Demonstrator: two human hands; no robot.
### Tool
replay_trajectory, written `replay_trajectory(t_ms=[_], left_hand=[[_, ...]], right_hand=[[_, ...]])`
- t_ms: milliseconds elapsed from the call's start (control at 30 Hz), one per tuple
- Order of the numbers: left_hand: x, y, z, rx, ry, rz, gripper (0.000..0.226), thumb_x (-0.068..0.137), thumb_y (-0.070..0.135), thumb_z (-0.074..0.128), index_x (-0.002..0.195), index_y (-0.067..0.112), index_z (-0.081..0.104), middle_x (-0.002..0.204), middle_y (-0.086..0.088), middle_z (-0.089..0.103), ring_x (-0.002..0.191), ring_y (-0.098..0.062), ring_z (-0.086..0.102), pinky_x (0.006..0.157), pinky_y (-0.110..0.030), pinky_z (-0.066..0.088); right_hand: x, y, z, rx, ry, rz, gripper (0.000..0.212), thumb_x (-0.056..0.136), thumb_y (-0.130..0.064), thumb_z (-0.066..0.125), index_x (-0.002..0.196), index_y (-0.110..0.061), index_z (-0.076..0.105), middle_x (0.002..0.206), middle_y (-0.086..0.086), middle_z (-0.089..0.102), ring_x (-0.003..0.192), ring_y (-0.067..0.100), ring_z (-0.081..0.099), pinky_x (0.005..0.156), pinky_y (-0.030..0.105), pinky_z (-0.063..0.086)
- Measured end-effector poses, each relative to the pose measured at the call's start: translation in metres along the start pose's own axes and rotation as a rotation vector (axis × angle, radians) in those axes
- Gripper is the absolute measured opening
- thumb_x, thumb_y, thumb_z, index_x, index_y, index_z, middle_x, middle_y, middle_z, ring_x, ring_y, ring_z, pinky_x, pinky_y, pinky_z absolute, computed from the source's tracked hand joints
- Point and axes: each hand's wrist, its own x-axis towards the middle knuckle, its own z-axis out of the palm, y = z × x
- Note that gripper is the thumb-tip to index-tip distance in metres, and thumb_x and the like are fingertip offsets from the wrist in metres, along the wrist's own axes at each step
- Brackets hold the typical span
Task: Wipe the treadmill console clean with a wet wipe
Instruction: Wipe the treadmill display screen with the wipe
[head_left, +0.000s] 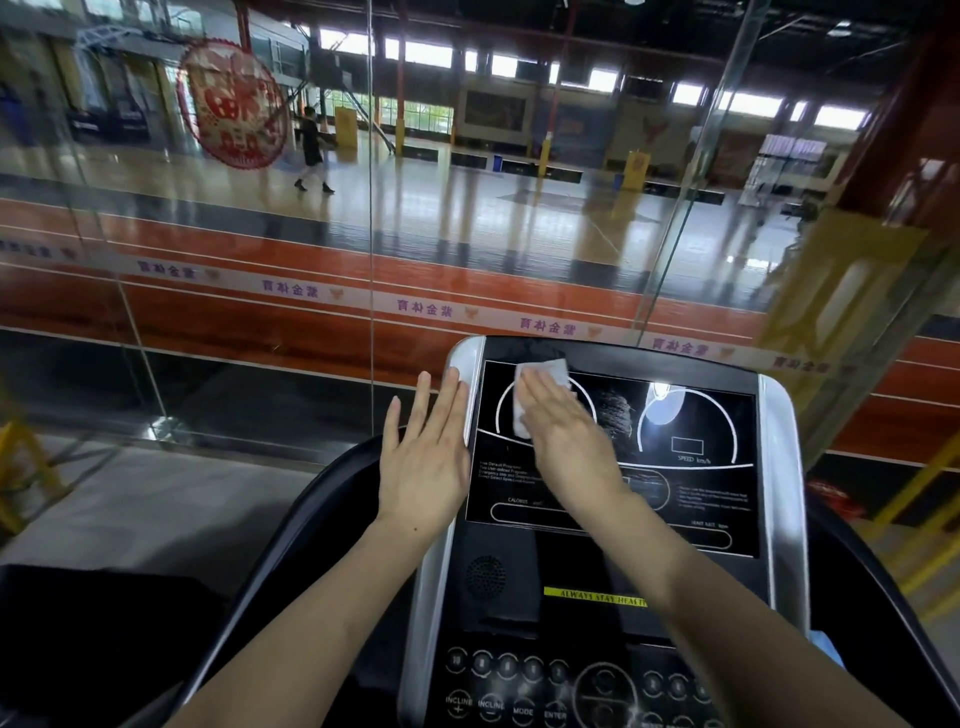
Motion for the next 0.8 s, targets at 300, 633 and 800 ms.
replay_trajectory(t_ms=[300, 633, 800], left_hand=[[0.009, 0.0, 0.006, 0.032, 0.014, 0.048, 0.065, 0.102, 0.024, 0.029, 0.164, 0.01, 0.014, 0.173, -0.006, 0.004, 0.161, -0.026, -0.005, 0.13, -0.047, 0.0], [0.013, 0.007, -0.007, 0.059, -0.009, 0.064, 0.064, 0.103, 0.031, 0.023, 0.163, 0.008, 0.021, 0.173, -0.009, 0.009, 0.161, -0.028, -0.005, 0.13, -0.052, 0.008], [0.015, 0.026, -0.007, 0.072, -0.02, 0.076, 0.064, 0.103, 0.032, 0.024, 0.163, 0.01, 0.023, 0.174, -0.007, 0.008, 0.161, -0.027, -0.005, 0.13, -0.053, 0.01]], right_hand=[[0.007, -0.02, 0.009, 0.046, 0.012, 0.105, 0.05, 0.107, -0.017, 0.048, 0.154, -0.003, 0.042, 0.163, 0.01, 0.038, 0.154, 0.022, 0.029, 0.128, 0.04, 0.021], [-0.051, 0.074, -0.037, -0.036, 0.032, 0.288, 0.062, 0.103, -0.002, 0.057, 0.159, -0.006, 0.031, 0.166, 0.008, 0.034, 0.157, 0.018, 0.023, 0.129, 0.037, 0.018], [-0.009, 0.009, -0.001, -0.01, 0.043, 0.166, 0.067, 0.095, 0.001, 0.062, 0.156, 0.0, 0.034, 0.163, 0.014, 0.039, 0.154, 0.023, 0.029, 0.131, 0.034, 0.008]])
